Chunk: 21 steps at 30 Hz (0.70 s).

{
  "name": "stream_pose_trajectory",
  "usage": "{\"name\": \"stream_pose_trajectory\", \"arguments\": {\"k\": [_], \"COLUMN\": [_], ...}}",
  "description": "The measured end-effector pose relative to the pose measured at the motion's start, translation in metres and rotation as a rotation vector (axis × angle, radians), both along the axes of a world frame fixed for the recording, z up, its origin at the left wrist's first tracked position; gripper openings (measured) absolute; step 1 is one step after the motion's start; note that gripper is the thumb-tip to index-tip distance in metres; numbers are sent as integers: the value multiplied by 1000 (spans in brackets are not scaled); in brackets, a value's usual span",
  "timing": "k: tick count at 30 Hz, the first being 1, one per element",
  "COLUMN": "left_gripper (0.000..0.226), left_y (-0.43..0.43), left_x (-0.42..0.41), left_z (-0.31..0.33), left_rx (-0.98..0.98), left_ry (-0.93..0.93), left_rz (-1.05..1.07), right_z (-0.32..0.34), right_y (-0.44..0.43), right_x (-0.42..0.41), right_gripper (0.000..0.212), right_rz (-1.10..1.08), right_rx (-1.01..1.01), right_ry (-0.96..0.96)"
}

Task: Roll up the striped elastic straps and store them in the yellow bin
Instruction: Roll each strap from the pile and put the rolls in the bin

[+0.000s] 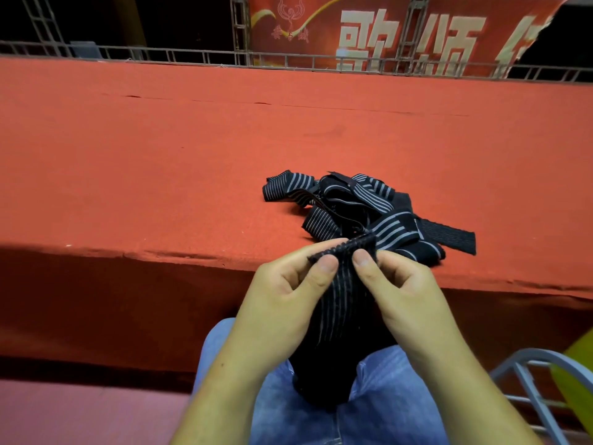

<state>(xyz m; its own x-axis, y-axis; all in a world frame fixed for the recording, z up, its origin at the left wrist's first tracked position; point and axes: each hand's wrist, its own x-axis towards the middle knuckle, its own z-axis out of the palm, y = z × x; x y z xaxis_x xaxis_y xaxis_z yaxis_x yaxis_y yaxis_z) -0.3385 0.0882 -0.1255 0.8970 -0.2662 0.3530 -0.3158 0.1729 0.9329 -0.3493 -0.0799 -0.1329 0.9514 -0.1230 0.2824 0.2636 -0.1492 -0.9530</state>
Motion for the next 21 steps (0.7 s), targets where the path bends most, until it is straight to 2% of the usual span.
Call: {"name": "stream_pose_trajectory", "arguments": {"k": [3, 6, 10, 21], "left_gripper": [26, 26, 25, 15], "left_y": [0, 1, 1, -1], "left_x": [2, 4, 4, 7], "left_z": [-3, -5, -6, -7], "left_rx": [14, 58, 71, 52], "left_ry": [6, 6, 31, 23], "left_rz": [55, 92, 104, 192], "right_z": [-2, 2, 5, 4], "right_y": [-4, -3, 0, 2], "right_x": [1, -1, -2, -1], "right_gripper": [35, 18, 9, 14], "right_rz": [-82, -35, -10, 43], "right_rx": [-33, 7, 33, 49], "right_ry": [-37, -86, -125, -123]}}
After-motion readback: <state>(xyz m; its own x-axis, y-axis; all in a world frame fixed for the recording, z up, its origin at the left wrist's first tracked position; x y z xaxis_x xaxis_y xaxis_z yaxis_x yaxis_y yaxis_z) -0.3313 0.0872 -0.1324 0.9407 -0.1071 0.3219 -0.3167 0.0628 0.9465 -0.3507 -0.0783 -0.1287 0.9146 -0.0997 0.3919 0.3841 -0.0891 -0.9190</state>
